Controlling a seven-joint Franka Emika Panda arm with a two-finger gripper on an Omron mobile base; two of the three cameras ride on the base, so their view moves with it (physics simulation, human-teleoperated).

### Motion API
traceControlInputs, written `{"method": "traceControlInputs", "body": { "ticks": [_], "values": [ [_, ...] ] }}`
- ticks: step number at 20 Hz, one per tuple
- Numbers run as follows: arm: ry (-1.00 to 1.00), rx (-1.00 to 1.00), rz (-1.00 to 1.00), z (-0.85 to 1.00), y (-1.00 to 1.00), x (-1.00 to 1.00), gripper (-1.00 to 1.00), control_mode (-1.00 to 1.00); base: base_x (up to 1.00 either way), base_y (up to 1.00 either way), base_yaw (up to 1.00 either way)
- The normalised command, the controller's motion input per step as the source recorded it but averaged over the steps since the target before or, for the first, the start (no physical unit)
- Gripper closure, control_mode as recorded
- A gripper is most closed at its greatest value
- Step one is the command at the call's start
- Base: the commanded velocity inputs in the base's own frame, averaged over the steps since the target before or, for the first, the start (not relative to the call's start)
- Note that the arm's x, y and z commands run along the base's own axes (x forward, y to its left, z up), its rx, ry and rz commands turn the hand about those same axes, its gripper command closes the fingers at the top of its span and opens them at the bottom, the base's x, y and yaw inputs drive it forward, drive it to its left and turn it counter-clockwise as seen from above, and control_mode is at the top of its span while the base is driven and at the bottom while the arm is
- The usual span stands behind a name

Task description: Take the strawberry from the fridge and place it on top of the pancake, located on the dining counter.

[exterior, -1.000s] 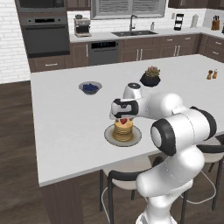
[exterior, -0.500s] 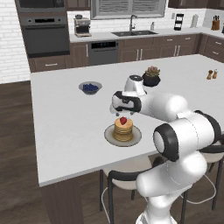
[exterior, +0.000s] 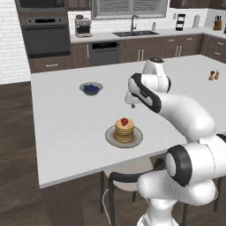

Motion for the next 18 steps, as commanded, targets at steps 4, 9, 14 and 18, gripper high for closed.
{"method": "traceControlInputs", "body": {
  "ticks": [4, 9, 14, 18],
  "values": [
    [-0.01, 0.06, 0.00, 0.06, -0.56, -1.00, -1.00, -1.00, 0.00, 0.00, 0.00],
    [0.00, 0.01, 0.00, 0.02, -0.44, -1.00, -1.00, -1.00, 0.00, 0.00, 0.00],
    [0.00, 0.04, -0.02, 0.00, -0.35, -1.00, -1.00, -1.00, 0.00, 0.00, 0.00],
    [0.00, 0.00, -0.06, 0.00, -0.24, -1.00, -1.00, -1.00, 0.00, 0.00, 0.00]
  ]
}}
